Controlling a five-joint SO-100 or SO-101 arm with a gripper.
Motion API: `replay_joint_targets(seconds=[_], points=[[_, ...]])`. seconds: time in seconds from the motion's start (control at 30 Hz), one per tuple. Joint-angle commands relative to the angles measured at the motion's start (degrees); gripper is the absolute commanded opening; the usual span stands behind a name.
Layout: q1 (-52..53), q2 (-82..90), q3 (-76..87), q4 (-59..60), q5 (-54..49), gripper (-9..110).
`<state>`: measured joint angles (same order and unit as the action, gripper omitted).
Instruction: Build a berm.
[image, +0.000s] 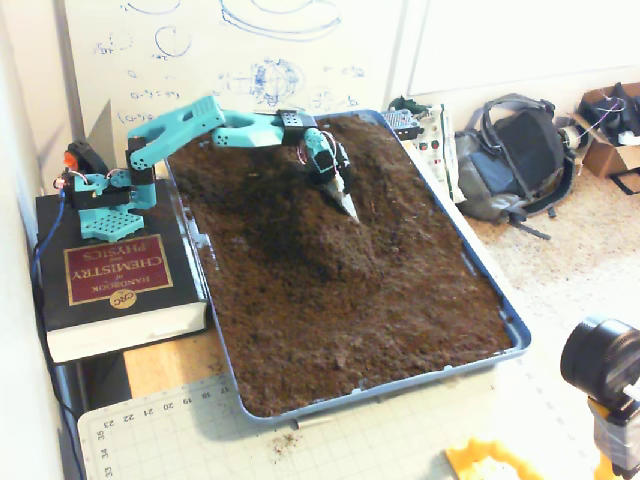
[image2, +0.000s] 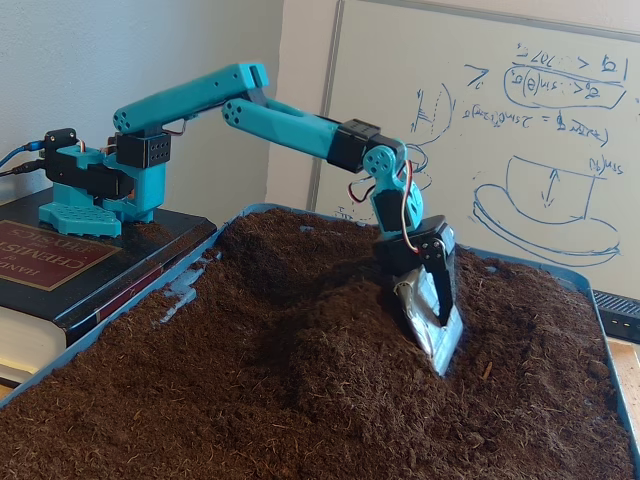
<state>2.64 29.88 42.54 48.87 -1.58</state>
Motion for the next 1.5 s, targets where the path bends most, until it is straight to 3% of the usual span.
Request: replay_joint_targets(seconds=[0.0, 0.4, 0.63, 0.8, 1.03, 1.17, 1.47], points=[[1.4, 6.8, 5.4, 1.2, -0.5, 0], [1.2, 14.8, 15.1, 1.2, 0.2, 0], [-1.1, 20.5, 9.7, 0.5, 0.8, 0], [-2.5, 20.9, -0.2, 0.4, 8.6, 0], [-11.1, 10.6, -17.7, 0.2, 20.0, 0], [-14.4, 1.1, -29.1, -1.0, 20.7, 0], [-12.7, -20.5, -39.5, -25.1, 15.3, 0]])
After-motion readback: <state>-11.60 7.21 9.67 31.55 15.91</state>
